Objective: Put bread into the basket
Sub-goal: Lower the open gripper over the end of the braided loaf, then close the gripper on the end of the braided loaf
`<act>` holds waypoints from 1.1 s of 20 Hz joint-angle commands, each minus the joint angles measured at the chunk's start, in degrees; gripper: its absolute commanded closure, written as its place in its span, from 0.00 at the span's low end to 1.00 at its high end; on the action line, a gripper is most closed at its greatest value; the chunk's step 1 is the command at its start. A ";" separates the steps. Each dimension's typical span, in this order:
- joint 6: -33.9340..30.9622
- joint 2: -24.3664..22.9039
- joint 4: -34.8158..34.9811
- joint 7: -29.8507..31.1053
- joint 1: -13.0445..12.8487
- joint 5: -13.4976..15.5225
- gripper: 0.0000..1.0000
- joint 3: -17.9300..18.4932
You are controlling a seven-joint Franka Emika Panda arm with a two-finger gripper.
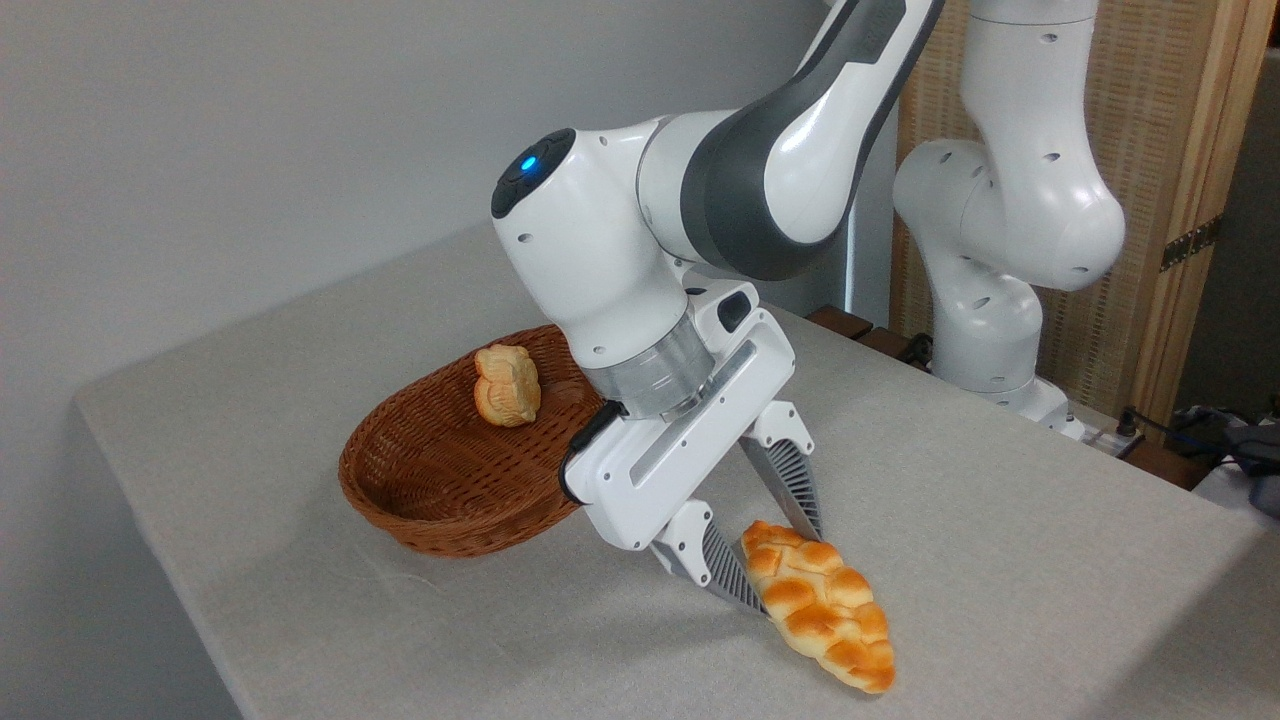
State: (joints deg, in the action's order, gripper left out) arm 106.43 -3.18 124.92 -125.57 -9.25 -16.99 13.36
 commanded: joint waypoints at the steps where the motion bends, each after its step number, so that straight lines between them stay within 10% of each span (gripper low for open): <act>1: 1.23 -0.43 0.50 -0.29 -0.07 -1.21 0.61 0.09; 9: 1.14 -0.43 0.50 -0.38 0.02 -1.21 0.80 0.09; 22: 0.62 -0.69 0.15 -0.11 0.11 -1.12 0.79 0.09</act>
State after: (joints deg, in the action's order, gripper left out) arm 106.43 -3.18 124.92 -125.57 -9.24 -16.99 13.36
